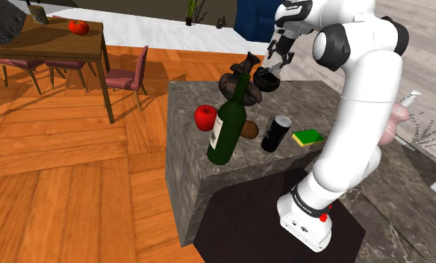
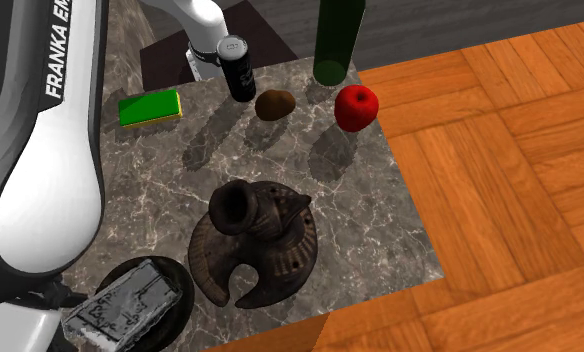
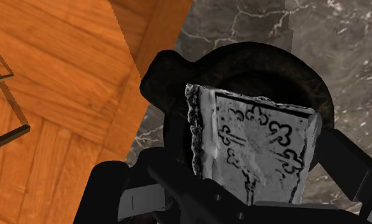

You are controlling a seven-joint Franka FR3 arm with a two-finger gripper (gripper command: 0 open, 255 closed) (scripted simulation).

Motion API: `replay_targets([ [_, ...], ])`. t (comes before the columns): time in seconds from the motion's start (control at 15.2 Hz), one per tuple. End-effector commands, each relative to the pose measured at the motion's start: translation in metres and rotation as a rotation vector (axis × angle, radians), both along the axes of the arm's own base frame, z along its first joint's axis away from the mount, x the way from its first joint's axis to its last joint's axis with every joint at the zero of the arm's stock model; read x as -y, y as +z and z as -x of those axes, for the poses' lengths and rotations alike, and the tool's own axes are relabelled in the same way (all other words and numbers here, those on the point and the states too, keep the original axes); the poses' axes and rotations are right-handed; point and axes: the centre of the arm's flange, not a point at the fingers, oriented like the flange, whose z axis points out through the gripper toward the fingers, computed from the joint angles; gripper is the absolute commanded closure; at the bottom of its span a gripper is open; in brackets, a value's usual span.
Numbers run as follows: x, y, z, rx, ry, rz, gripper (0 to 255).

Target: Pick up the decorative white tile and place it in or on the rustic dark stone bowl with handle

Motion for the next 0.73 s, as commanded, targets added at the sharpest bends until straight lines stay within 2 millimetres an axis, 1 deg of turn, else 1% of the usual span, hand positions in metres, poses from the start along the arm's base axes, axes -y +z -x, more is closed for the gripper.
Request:
replay_targets([
  [0.0, -0.001, 0.013, 0.002, 0.000, 0.000, 0.000, 0],
  [0.2, -0.005, 0.049, 0.007, 0.000, 0.000, 0.000, 0],
  [0.66, -0.005, 0.049, 0.007, 0.000, 0.000, 0.000, 0],
])
